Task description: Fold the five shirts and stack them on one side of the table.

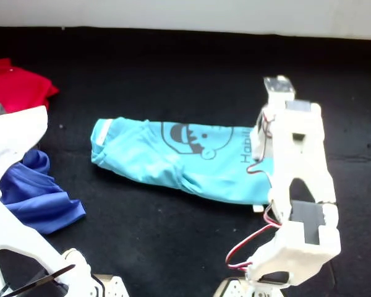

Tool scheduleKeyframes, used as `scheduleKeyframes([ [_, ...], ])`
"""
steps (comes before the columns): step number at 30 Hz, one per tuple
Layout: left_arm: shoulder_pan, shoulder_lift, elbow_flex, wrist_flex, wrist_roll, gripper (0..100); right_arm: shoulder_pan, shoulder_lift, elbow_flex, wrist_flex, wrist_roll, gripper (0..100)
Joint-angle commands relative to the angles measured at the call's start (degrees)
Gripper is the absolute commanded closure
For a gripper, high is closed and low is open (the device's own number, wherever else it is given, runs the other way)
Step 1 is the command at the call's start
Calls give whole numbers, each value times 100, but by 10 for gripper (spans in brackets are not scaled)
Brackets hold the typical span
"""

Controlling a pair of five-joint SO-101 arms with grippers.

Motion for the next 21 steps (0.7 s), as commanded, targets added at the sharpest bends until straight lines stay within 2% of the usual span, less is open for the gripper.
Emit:
scheduleKeyframes([
  [1,-4,-136,-154,-35,-220,986,145,-312,602,-796,-35,796],
  [10,-13,-163,-154,-35,-387,986,391,-286,1411,-1868,-26,796],
  [15,-13,-171,-154,-35,-387,986,374,321,1446,-1930,-18,803],
  [17,-13,-171,-154,-35,-387,986,391,514,1429,-1859,-18,848],
  [20,-13,-171,-154,-35,-387,986,391,558,1200,-1569,-18,995],
  [21,-13,-171,-154,-35,-387,986,391,558,1156,-1490,-18,992],
])
